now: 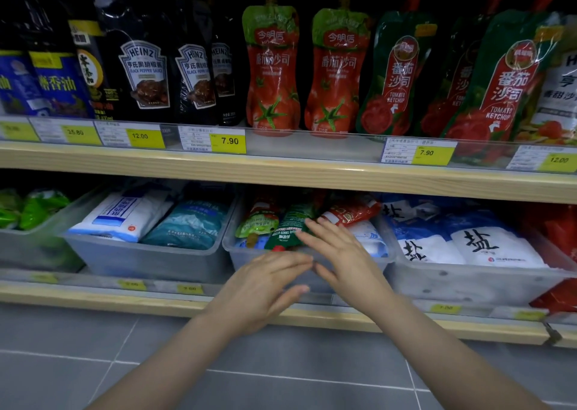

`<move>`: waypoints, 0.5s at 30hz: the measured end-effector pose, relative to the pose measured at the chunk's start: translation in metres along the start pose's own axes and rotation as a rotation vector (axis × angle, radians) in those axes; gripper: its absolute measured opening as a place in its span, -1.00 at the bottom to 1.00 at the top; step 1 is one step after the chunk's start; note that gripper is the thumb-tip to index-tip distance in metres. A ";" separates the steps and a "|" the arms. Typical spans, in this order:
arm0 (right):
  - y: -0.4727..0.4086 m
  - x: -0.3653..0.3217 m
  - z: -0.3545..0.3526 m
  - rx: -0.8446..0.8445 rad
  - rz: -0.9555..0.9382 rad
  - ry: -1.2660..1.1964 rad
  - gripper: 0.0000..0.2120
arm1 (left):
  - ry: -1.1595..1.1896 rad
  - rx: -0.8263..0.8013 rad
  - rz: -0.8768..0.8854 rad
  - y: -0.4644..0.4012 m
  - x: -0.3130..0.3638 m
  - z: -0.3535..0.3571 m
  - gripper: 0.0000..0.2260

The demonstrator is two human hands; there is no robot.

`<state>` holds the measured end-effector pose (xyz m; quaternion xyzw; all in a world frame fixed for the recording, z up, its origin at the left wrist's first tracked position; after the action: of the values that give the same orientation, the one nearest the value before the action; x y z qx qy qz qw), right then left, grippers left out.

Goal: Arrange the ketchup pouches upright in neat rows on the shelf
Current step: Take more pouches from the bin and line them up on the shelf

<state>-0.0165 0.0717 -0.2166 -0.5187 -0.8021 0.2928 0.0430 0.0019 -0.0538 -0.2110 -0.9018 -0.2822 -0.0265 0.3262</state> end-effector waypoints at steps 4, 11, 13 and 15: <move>-0.015 -0.011 0.002 0.103 0.020 -0.031 -0.71 | -0.023 0.243 -0.223 0.008 -0.043 -0.017 -0.71; -0.023 -0.006 -0.008 0.216 0.140 -0.060 -0.87 | -0.015 0.116 -0.264 0.008 -0.067 0.006 -0.41; -0.020 -0.006 -0.026 0.307 0.144 -0.142 -0.88 | 0.043 0.161 -0.254 -0.001 -0.065 0.005 -0.39; -0.013 -0.006 -0.047 0.371 0.145 -0.240 -0.87 | 0.134 0.239 -0.280 -0.011 -0.064 0.000 -0.39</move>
<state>-0.0072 0.0830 -0.1694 -0.5196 -0.6944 0.4973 0.0206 -0.0577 -0.0785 -0.2195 -0.8049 -0.3836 -0.0978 0.4421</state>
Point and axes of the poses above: each hand's wrist, its own y-axis away from the middle knuckle, its own z-axis out of the palm, x = y × z, the point moved 7 cm from there along -y, towards the middle knuckle, and after that the axes turned 8 degrees about x, right-handed, at the moved point
